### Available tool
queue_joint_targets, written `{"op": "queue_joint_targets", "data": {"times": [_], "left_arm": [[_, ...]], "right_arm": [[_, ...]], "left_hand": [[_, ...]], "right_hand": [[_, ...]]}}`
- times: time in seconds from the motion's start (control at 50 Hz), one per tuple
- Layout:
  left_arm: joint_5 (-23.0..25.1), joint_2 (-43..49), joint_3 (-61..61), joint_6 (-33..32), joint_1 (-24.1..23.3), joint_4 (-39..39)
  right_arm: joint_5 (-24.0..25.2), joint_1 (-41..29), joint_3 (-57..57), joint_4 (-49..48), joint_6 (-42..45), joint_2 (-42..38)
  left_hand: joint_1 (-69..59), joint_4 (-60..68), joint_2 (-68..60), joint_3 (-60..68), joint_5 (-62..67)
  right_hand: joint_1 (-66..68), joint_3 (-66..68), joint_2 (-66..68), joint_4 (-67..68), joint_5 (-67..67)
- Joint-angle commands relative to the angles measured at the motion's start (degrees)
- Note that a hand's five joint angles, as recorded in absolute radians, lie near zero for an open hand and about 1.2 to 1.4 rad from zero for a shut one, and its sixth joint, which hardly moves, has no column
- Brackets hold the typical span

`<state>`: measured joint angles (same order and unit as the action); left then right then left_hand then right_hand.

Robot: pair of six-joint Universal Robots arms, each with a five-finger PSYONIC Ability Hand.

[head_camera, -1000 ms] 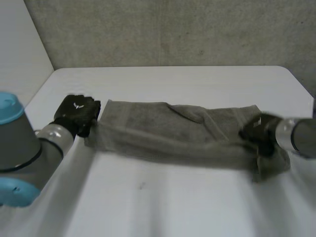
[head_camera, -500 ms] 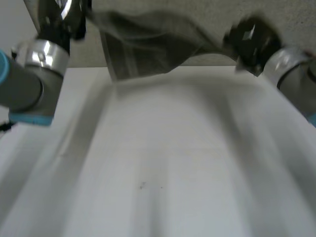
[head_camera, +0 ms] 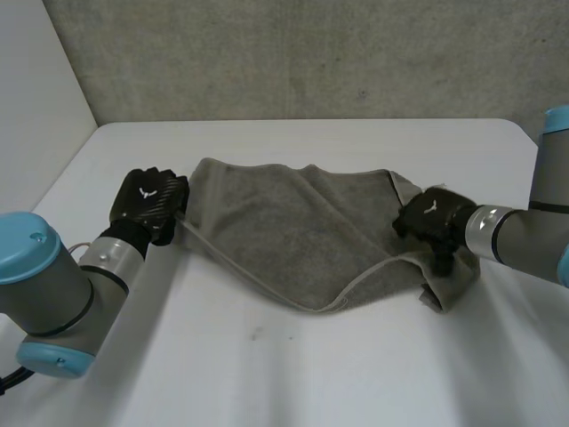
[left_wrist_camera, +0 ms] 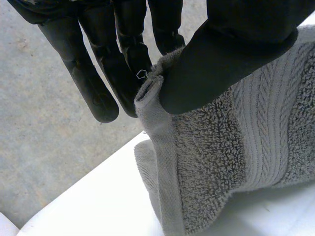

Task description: Fold the towel.

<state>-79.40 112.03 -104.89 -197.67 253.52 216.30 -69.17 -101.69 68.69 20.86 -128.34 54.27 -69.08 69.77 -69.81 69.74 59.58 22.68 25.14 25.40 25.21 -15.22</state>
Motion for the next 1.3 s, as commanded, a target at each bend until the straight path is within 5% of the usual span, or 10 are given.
{"op": "queue_joint_targets", "data": {"times": [0.02, 0.26, 0.42, 0.92, 1.3], "left_arm": [[-0.40, -1.20, 0.03, 0.00, 0.22, -0.01], [-0.58, -1.73, -0.67, 0.00, 0.92, -0.01], [-0.67, -2.26, -0.67, 0.18, 1.54, -0.01], [-0.58, -2.35, -1.11, 0.44, 1.71, -0.01], [-0.58, -2.87, -1.81, 0.44, 1.80, -0.01]], "right_arm": [[0.62, 2.11, 11.70, -8.89, -18.23, 7.06], [0.09, 8.35, 37.20, -23.83, -37.75, 19.28], [-0.35, 8.88, 45.74, -32.52, -42.78, 20.96], [-11.77, 3.96, 39.34, -45.38, -49.81, 8.66], [-17.31, 3.26, 40.12, -45.47, -50.25, 11.73]], "left_hand": [[-10.92, 10.23, -10.19, 10.26, 10.42], [-10.92, 10.23, -10.19, 10.26, 10.42], [-10.92, 10.23, -10.19, 10.26, 10.42], [-10.92, 10.23, -10.19, 10.26, 10.42], [-10.92, 10.23, -10.19, 10.26, 10.42]], "right_hand": [[-5.19, -7.65, -7.91, -7.72, 7.73], [-3.84, -6.30, -6.56, -6.37, 6.38], [-5.36, -7.82, -8.08, -7.89, 7.90], [-3.18, -5.64, -5.90, -5.71, 5.72], [0.36, -2.10, -2.36, -2.17, 2.18]]}}
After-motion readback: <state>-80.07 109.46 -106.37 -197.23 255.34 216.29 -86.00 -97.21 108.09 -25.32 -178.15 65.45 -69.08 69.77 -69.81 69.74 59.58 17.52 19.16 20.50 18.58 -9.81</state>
